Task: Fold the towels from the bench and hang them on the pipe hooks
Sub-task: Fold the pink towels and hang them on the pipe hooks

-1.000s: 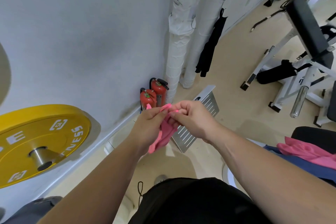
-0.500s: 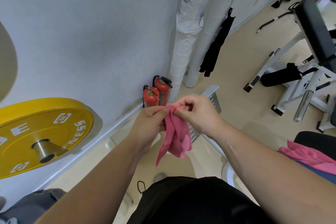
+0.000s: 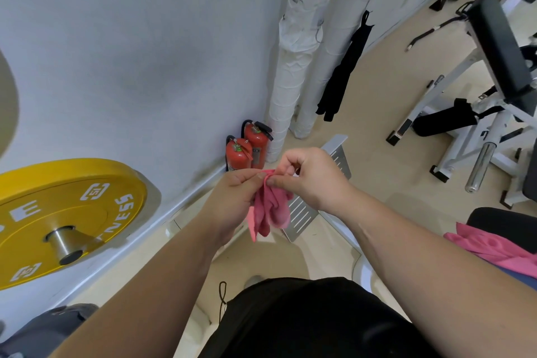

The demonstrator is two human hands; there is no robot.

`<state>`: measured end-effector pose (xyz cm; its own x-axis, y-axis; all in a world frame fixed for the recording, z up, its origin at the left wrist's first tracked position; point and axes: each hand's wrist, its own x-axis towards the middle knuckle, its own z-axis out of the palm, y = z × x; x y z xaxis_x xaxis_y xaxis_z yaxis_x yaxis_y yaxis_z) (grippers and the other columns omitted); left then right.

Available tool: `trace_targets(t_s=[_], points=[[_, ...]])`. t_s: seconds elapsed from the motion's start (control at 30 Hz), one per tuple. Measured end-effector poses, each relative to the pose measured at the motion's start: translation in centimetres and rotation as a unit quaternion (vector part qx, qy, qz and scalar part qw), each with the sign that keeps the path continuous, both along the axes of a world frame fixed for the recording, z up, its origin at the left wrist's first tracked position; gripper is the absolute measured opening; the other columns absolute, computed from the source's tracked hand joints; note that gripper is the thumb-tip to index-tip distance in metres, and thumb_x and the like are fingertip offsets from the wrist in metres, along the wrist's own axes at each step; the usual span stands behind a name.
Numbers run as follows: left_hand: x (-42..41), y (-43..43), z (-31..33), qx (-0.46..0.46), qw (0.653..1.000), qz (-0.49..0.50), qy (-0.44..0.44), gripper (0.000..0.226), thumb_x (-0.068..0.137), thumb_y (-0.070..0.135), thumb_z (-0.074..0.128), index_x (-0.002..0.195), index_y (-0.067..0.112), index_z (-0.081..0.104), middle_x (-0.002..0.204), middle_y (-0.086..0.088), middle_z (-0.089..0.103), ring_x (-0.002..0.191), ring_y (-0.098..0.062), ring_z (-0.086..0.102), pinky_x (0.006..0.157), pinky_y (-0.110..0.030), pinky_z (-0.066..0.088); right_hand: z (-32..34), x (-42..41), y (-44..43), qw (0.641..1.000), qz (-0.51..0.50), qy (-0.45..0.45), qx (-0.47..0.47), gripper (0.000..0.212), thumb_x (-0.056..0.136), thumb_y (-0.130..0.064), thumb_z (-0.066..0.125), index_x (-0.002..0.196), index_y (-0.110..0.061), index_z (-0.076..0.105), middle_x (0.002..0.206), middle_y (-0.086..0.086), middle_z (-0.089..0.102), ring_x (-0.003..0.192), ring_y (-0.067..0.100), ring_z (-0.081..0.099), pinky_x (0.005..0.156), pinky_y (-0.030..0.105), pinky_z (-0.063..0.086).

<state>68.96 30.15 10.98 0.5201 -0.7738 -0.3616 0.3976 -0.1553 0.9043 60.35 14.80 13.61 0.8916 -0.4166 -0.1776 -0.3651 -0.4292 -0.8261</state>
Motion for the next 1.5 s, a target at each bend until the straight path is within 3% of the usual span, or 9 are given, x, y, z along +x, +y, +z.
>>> trace_targets(t_s=[0.27,0.37,0.53,0.77,0.97,1.07,1.27,1.4,1.5], points=[[0.7,-0.4,0.4,-0.021,0.999,-0.014,-0.045,0.024,0.101,0.005,0.055,0.108,0.010,0.077,0.100,-0.010,0.079,0.092,-0.018,0.074,0.078,-0.022,0.056,-0.2,0.5,-0.6,0.999,-0.019,-0.030,-0.005,0.025,0.078,-0.014,0.082,0.076,-0.008,0.059,0.063,0.004,0.055,0.058,0.013,0.046,0.057,0.031,0.041],[1.0,-0.9,0.6,-0.011,0.997,-0.020,-0.079,0.026,0.103,0.010,0.053,0.109,0.014,0.078,0.104,-0.007,0.079,0.103,-0.023,0.073,0.089,-0.029,0.057,0.0,0.6,-1.2,0.998,-0.023,-0.044,0.044,0.030,0.081,-0.011,0.082,0.082,-0.005,0.053,0.065,0.010,0.052,0.057,0.015,0.044,0.055,0.027,0.040],[2.0,-2.6,1.5,0.014,0.989,0.076,-0.123,0.029,0.103,0.009,0.052,0.097,0.019,0.079,0.095,-0.002,0.079,0.095,-0.016,0.072,0.080,-0.024,0.055,-0.2,0.4,-3.7,0.997,0.031,-0.022,0.071,0.023,0.081,-0.013,0.083,0.090,-0.015,0.062,0.067,0.005,0.055,0.067,0.014,0.051,0.069,0.024,0.046],[4.3,-6.9,3.9,0.052,0.967,0.158,-0.191,0.032,0.105,0.014,0.045,0.086,0.017,0.070,0.073,0.004,0.071,0.068,-0.010,0.061,0.064,-0.025,0.049,-4.3,-1.0,-12.0,0.947,0.163,0.054,-0.270,0.035,0.082,-0.052,0.074,0.078,-0.017,0.071,0.081,-0.002,0.061,0.090,0.022,0.051,0.082,0.039,0.045],[4.8,-11.1,4.1,0.070,0.942,0.258,-0.204,0.031,0.106,0.012,0.043,0.082,0.018,0.063,0.066,0.006,0.060,0.057,-0.006,0.051,0.053,-0.020,0.044,-3.7,-1.8,-21.7,0.917,0.180,0.095,-0.343,0.038,0.085,-0.065,0.061,0.086,-0.030,0.076,0.104,-0.013,0.050,0.102,0.015,0.046,0.089,0.032,0.036],[4.8,-13.2,3.8,0.113,0.920,0.307,-0.214,0.030,0.105,0.013,0.043,0.082,0.017,0.062,0.068,0.002,0.060,0.058,-0.008,0.052,0.053,-0.024,0.042,-3.1,-2.3,-26.4,0.939,0.161,0.083,-0.291,0.051,0.083,-0.075,0.044,0.076,-0.031,0.068,0.098,-0.016,0.057,0.098,0.013,0.051,0.089,0.034,0.043],[2.4,-18.2,3.2,0.159,0.898,0.353,-0.208,0.027,0.104,0.009,0.043,0.092,0.009,0.066,0.075,0.000,0.062,0.061,-0.002,0.055,0.054,-0.014,0.043,-1.1,-3.1,-33.9,0.978,0.098,-0.026,-0.182,0.022,0.090,-0.041,0.068,0.074,-0.026,0.068,0.079,-0.006,0.068,0.078,0.014,0.062,0.072,0.040,0.048],[1.2,-20.4,2.2,0.178,0.898,0.361,-0.177,0.028,0.103,0.013,0.046,0.091,0.013,0.072,0.083,-0.003,0.067,0.082,-0.019,0.057,0.084,-0.038,0.051,0.0,-3.2,-37.3,0.995,0.046,-0.080,-0.022,0.022,0.084,-0.019,0.078,0.069,-0.009,0.066,0.073,0.019,0.066,0.065,0.025,0.057,0.068,0.039,0.049],[-0.1,-21.6,2.3,0.184,0.898,0.363,-0.167,0.027,0.102,0.014,0.049,0.095,0.012,0.074,0.088,-0.007,0.071,0.084,-0.021,0.060,0.094,-0.048,0.052,0.2,-3.7,-38.9,0.990,0.017,-0.110,0.089,0.019,0.083,-0.002,0.077,0.076,-0.010,0.061,0.064,0.012,0.061,0.064,0.018,0.055,0.065,0.036,0.047]])
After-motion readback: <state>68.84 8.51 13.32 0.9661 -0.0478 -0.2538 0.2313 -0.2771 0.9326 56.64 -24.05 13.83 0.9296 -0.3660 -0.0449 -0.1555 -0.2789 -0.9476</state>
